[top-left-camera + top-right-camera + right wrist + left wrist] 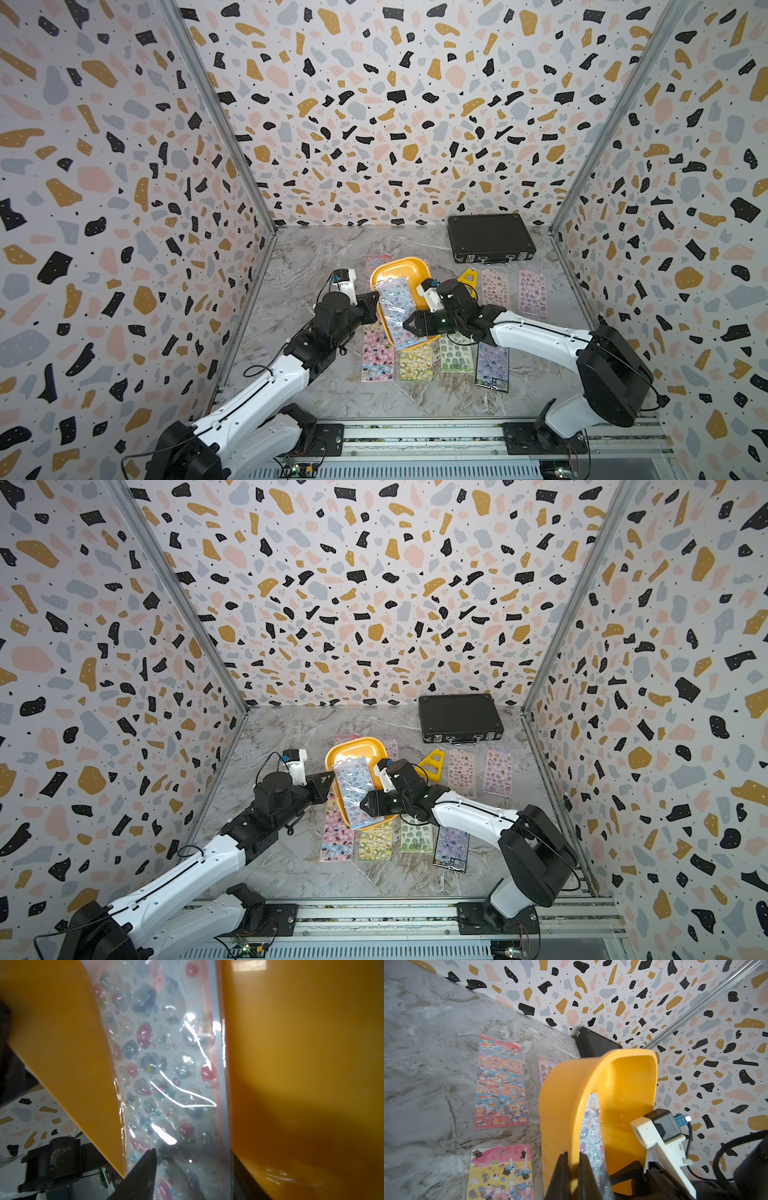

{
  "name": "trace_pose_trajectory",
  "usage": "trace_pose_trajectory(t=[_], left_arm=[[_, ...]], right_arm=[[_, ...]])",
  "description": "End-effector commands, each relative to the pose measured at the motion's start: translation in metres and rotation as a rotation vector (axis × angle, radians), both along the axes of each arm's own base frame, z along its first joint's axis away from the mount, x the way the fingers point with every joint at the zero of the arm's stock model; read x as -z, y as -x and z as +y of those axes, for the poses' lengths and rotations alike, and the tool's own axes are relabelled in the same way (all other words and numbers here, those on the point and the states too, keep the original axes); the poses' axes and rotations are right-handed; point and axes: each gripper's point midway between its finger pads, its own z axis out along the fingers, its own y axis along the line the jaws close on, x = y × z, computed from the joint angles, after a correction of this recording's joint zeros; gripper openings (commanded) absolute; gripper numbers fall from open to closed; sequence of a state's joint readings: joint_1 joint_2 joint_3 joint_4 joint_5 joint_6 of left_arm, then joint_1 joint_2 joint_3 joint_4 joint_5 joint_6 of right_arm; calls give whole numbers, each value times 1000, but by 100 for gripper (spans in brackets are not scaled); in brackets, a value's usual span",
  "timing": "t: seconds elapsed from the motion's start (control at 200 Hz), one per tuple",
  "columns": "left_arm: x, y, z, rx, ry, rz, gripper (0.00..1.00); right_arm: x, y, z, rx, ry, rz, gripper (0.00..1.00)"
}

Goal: Take the stickers out of the storage box
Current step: Pick up the sticker from the storage box, then place the sticker at the center of the board.

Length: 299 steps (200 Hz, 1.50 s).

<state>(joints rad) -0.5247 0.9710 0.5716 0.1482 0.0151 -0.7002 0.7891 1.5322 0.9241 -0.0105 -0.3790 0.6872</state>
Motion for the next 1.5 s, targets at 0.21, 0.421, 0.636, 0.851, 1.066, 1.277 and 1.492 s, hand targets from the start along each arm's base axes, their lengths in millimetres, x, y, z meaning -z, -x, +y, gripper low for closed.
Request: trace_pose_trajectory(t=[0.21,0.421,0.636,0.851,1.066,1.277,1.492], left_arm=[[-21,-9,16,-101,-2,-41,0],[-16,-8,30,-169,-42,-18,0],[-15,-8,50,-256,-71,-14,0],[-13,-4,82,-395,-119,13,0],[-14,-2,85,-409,-98,-4,0],[-20,0,85,-400,-87,-35,0],[-23,-1,84,-395,-89,-58,0]], right_arm=[[-28,17,-3,-27,-122,89,18],[-50,30,-5,-72,-147,119,6],[-92,46,-45,-85,-17,75,0],[-101,37,-163,220,136,153,0],[-52,33,-242,447,203,330,0],[-11,28,-287,610,239,490,0],[14,37,-327,700,415,594,0]])
